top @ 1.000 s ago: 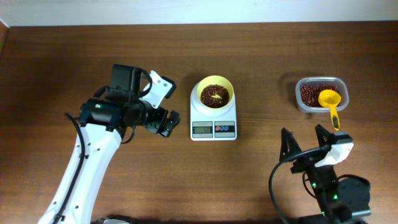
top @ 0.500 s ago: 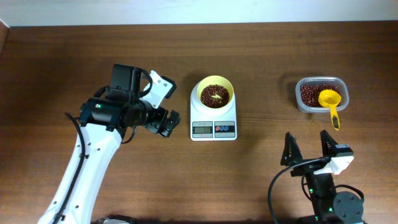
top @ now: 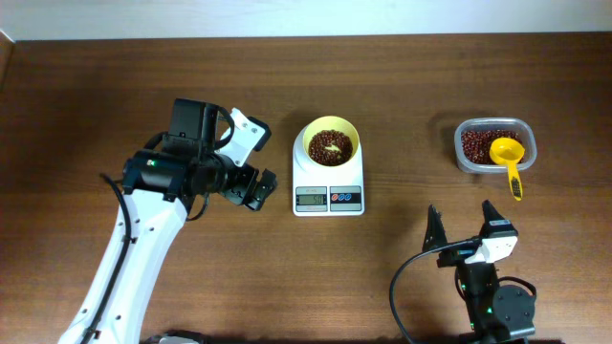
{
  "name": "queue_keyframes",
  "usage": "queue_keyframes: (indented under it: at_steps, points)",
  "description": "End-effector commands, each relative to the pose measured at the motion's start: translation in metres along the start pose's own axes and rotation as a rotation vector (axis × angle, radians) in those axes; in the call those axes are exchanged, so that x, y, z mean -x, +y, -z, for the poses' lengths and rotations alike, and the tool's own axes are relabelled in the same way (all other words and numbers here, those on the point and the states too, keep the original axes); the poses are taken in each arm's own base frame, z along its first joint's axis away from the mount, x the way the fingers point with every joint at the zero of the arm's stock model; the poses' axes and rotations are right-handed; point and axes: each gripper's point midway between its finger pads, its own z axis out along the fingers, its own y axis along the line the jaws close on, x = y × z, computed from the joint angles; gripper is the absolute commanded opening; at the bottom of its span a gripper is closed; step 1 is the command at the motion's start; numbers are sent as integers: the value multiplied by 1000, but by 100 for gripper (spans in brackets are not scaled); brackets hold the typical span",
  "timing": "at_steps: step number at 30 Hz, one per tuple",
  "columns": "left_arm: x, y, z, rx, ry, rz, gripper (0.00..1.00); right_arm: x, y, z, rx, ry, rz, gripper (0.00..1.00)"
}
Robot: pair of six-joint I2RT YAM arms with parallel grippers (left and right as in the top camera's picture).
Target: Scoop item into bowl and weigh 50g on scale
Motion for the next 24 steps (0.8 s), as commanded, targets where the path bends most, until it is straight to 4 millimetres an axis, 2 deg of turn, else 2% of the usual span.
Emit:
queue_keyframes:
  at_steps: [1,2,14,18,24]
  points:
    - [0,2,0,4,-2,11,99,-9,-1,0,-7,32,19,99]
    - [0,2,0,4,-2,11,99,-17,-2,1,-8,62,21,99]
    - [0,2,0,4,-2,11,99,-16,-2,1,-9,60,21,99]
    - [0,2,0,4,-2,11,99,-16,-9,1,-39,59,20,99]
    - [0,2,0,4,-2,11,99,-16,-10,1,-42,60,20,99]
